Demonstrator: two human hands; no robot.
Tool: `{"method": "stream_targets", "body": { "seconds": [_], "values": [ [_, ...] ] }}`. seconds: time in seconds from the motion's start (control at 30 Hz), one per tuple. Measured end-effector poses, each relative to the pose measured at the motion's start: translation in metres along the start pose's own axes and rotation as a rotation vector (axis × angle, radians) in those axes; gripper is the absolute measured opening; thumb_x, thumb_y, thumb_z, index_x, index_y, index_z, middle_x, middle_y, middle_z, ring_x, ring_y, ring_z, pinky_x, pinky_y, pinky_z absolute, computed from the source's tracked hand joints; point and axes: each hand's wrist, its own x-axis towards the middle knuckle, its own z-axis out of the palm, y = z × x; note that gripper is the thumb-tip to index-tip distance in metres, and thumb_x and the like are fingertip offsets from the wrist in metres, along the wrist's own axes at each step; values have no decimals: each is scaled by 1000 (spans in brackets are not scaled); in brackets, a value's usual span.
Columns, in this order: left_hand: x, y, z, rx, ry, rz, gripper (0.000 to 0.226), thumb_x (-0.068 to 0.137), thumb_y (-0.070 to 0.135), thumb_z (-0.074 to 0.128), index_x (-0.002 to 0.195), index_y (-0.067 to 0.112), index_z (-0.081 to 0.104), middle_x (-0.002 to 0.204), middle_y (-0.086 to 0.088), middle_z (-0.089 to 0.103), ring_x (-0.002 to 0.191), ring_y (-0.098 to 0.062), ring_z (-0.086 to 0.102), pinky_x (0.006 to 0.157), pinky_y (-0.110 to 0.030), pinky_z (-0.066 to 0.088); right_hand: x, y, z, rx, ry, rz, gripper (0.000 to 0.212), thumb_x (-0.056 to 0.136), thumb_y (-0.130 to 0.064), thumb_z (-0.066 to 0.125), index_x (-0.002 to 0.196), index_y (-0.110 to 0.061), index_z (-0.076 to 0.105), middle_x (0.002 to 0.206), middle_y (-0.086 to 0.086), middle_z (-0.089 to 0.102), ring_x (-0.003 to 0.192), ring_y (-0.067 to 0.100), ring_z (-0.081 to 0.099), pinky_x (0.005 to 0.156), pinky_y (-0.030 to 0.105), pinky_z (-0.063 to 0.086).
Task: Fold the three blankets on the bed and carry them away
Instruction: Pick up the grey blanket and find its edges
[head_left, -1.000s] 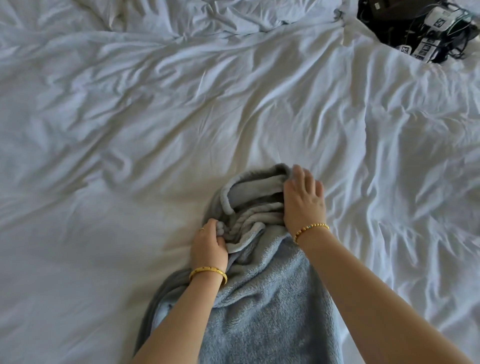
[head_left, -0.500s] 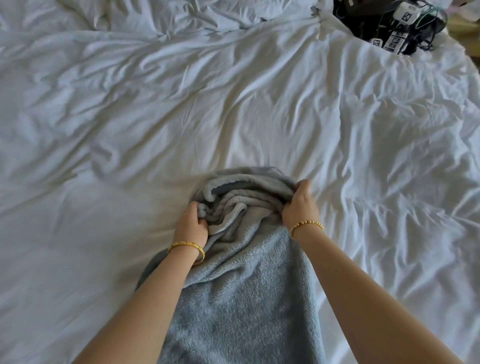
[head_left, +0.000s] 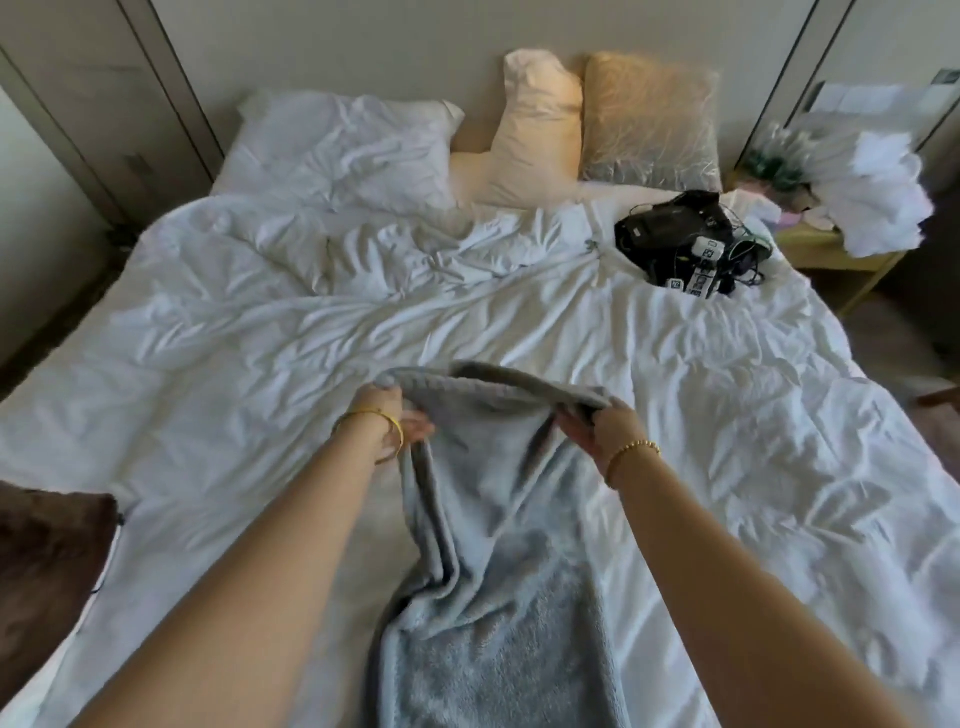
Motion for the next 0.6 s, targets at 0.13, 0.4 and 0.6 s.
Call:
{"method": "stream_targets", "body": {
  "seconds": [0.13,0.4,0.6],
  "values": [
    [-44,84,-26,-473,114,353,38,101,14,31,84,12,65,56,-7,58,47,-20,54,34,-17,45,-47,-88,22,4,104,-281,48,92,7,28,137,-9,35,124,18,44,97,30,53,54,24,56],
    [-87,114,-70,6,-58,214,35,100,6,19,134,6,30,35,-5,57,29,-10,56,29,-16,42,-100,-138,24,-465,72,-99,25,96,-7,38,116,-3,52,67,12,60,27,12,53,29,19,43],
    [-85,74,-76,-40,2,212,26,97,-2,25,88,15,42,45,-12,59,29,-11,56,32,-19,47,-101,-104,6,-769,109,9,8,94,-8,46,99,-2,46,67,14,54,47,20,57,38,26,50]
  ]
}}
